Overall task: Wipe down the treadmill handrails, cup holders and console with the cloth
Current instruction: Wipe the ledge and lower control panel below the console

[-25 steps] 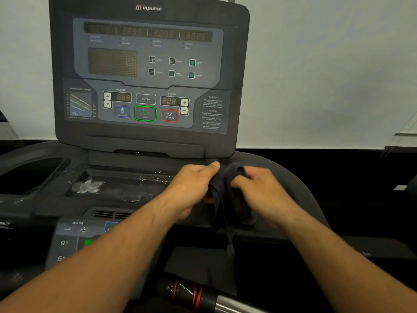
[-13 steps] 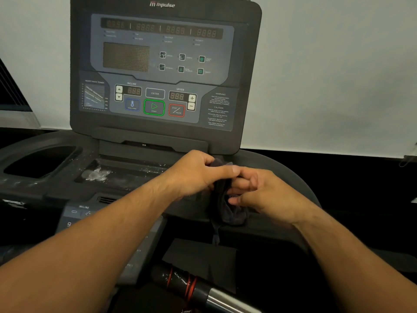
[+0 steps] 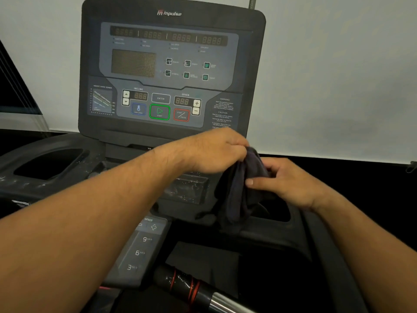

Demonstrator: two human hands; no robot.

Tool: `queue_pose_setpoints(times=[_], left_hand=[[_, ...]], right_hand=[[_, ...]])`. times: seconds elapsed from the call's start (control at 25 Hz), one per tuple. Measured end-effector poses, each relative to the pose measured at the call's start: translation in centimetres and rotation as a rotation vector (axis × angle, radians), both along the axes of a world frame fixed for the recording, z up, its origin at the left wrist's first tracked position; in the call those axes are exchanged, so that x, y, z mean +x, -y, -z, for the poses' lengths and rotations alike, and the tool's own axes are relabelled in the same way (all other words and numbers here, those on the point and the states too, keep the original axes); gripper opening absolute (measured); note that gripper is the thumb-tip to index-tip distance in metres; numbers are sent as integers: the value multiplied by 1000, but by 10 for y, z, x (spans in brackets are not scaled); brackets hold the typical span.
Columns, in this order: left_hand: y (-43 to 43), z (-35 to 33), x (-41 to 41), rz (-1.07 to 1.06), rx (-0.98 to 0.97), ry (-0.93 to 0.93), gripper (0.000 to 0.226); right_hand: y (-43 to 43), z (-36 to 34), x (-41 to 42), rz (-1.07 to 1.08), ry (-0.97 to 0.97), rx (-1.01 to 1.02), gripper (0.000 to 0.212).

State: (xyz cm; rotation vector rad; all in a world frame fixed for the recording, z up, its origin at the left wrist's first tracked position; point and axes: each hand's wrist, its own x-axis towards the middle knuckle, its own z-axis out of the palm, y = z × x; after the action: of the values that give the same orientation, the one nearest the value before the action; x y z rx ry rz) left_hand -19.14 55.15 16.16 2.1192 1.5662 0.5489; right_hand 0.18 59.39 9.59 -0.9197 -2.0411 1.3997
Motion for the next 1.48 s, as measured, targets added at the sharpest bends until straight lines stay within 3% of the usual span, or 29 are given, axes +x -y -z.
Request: queue_pose_setpoints(times=[0.08, 0.16, 0.24, 0.4, 0.56, 0.72, 0.8, 0.96, 1.12, 1.24, 1.32, 1.4, 1.48], left_hand=[[-6, -6, -7, -76, 66, 1, 23], [-12, -7, -13, -127, 111, -24, 25], [-20, -11, -16, -175, 169, -15, 26], [-33, -24, -18, -231, 373, 130, 30], [-32, 0, -28, -203, 257, -7, 30], [-21, 44, -42, -18, -134, -233, 23], [-16, 59, -44, 62, -288, -291, 24], [-14, 74, -45, 27, -327, -199, 24], [-32, 70, -44, -64, -152, -96, 23], [-54, 48, -40, -162, -59, 237, 24], [-57, 39, -42, -154, -29, 333, 22], [-49, 48, -50, -31, 2, 132, 19], [-31, 67, -59, 191, -89, -216, 21]], right_hand=[[-6, -14, 2, 95, 47, 95, 25], [-16, -29, 3, 171, 260, 339, 33], [-23, -50, 1, 252, 424, 585, 27], [-22, -87, -5, 476, 535, 916, 24], [-23, -62, -14, 277, 802, 788, 19], [-5, -11, -23, -137, 869, 564, 19], [3, 17, -28, -218, 856, 494, 18], [20, 51, -35, -29, 685, 305, 9], [-9, 35, -38, 124, 544, 248, 27], [-36, -1, -44, 380, 396, 395, 44], [-32, -5, -45, 479, 315, 550, 48], [-14, 23, -46, 401, 356, 621, 46], [9, 65, -52, 176, 590, 578, 49]])
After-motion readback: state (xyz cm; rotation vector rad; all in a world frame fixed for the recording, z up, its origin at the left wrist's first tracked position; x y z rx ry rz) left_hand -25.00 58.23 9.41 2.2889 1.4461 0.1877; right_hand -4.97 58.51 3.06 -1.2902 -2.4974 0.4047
